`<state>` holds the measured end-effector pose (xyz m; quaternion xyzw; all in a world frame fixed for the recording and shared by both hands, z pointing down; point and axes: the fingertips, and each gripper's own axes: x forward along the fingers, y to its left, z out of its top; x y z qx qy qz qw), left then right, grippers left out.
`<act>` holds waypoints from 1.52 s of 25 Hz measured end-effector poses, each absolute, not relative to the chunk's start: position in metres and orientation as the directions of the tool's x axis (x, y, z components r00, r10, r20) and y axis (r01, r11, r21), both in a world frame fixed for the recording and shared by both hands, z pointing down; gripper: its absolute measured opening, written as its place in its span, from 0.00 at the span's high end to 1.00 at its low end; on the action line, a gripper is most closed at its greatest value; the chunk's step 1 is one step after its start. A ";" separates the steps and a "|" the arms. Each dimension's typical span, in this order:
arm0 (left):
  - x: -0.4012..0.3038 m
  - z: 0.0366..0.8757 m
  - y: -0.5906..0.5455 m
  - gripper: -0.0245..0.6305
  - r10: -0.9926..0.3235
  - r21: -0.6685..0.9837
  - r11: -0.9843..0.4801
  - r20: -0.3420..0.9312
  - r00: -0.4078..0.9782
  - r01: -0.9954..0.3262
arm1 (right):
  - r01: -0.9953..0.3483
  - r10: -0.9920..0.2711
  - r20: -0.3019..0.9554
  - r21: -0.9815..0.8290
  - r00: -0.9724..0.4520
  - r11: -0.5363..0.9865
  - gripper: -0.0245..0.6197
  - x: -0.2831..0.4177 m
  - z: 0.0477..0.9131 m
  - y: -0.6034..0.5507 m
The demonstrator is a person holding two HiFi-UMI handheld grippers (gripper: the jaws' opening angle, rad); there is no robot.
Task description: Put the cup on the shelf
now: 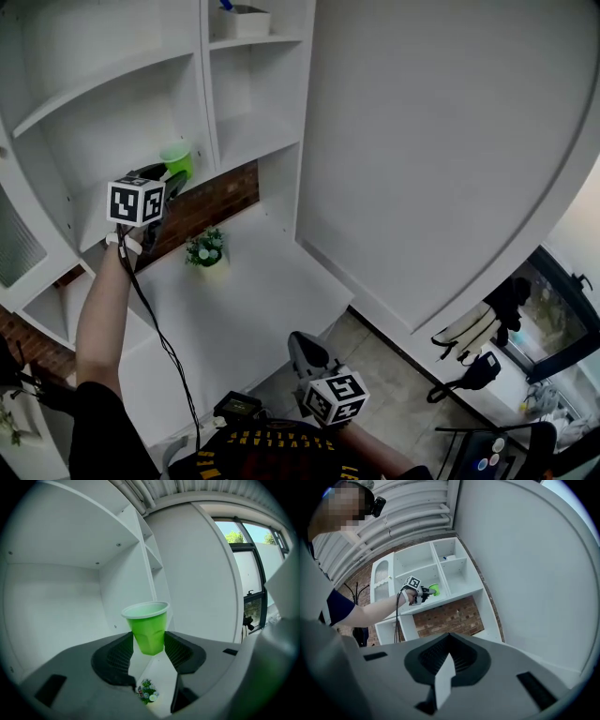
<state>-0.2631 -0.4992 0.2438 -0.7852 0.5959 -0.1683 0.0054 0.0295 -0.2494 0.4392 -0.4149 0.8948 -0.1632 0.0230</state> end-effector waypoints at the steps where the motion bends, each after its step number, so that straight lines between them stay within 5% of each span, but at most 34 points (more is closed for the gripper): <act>1: -0.264 0.248 -0.504 0.64 -0.934 -0.207 -0.288 0.278 0.226 -0.935 | -0.739 -0.754 0.095 -0.313 -0.650 0.597 0.95 0.032 0.439 -0.250; 25: -0.281 0.282 -0.538 0.64 -0.871 -0.224 -0.213 0.485 0.081 -0.951 | -0.731 -0.754 0.079 -0.331 -0.652 0.597 0.95 0.060 0.435 -0.254; 38: -0.282 0.271 -0.493 0.63 -0.927 -0.308 -0.139 0.375 0.015 -0.941 | -0.701 -0.720 0.098 -0.350 -0.687 0.621 0.95 0.055 0.443 -0.251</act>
